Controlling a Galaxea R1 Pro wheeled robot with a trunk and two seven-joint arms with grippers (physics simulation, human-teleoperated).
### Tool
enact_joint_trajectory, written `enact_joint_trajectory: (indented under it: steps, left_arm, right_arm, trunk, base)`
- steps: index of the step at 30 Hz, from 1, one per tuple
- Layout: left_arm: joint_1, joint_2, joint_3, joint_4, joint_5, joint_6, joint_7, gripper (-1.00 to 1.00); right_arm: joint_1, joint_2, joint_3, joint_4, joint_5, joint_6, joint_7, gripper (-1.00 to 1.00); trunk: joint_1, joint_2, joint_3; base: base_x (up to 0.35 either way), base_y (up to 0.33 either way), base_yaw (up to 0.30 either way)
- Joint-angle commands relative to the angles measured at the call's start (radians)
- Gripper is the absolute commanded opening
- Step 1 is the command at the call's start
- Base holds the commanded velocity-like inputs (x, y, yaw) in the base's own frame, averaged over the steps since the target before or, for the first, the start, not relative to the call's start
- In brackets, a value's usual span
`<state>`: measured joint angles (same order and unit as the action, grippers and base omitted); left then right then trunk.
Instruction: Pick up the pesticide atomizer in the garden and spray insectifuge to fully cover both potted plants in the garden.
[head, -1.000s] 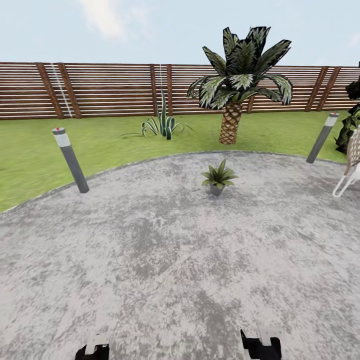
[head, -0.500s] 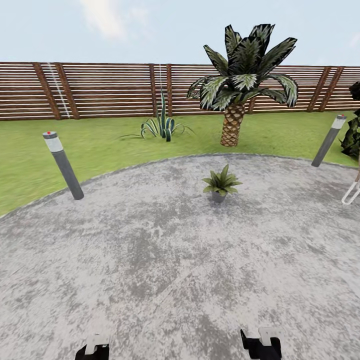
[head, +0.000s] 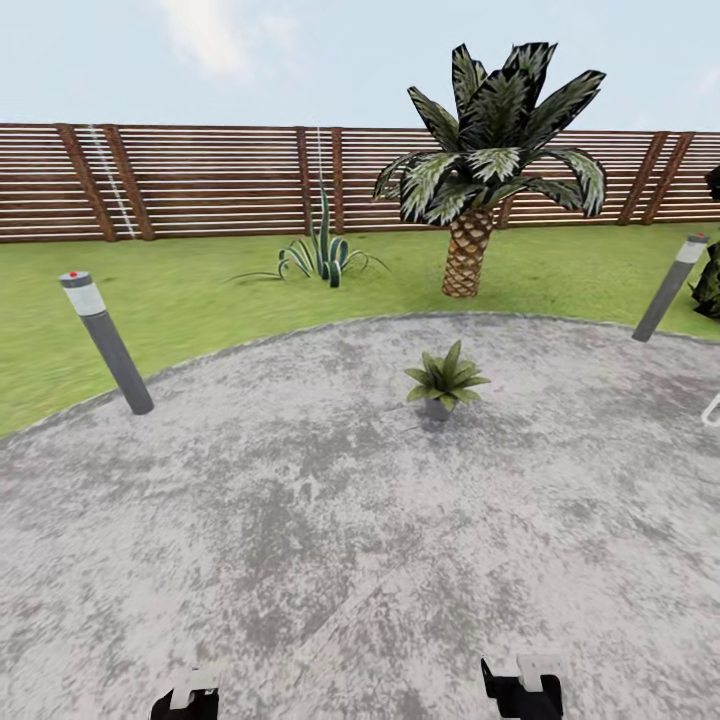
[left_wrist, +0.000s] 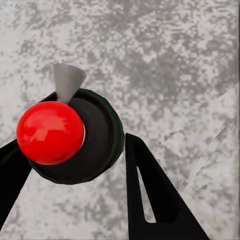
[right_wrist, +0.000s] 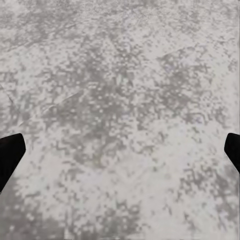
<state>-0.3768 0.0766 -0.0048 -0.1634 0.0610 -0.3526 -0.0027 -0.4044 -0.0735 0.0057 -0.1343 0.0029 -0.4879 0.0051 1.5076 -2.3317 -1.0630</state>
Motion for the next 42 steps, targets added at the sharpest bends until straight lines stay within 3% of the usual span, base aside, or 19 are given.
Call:
enact_joint_trajectory:
  steps: [1, 42]
  left_arm:
    - [-0.001, 0.000, -0.001, 0.001, 0.006, -0.003, 0.000, -1.00]
    - [-0.001, 0.000, -0.001, 0.001, 0.005, -0.003, 0.000, -1.00]
  right_arm:
    - [-0.001, 0.000, 0.000, 0.001, 0.000, -0.003, 0.001, 1.00]
    - [-0.001, 0.000, 0.000, 0.001, 0.002, -0.003, 0.001, 1.00]
  trunk:
    - [0.000, 0.000, -0.001]
    - [0.000, 0.000, -0.001]
  base:
    - [0.325, -0.099, 0.000]
    - [0.314, -0.116, 0.000]
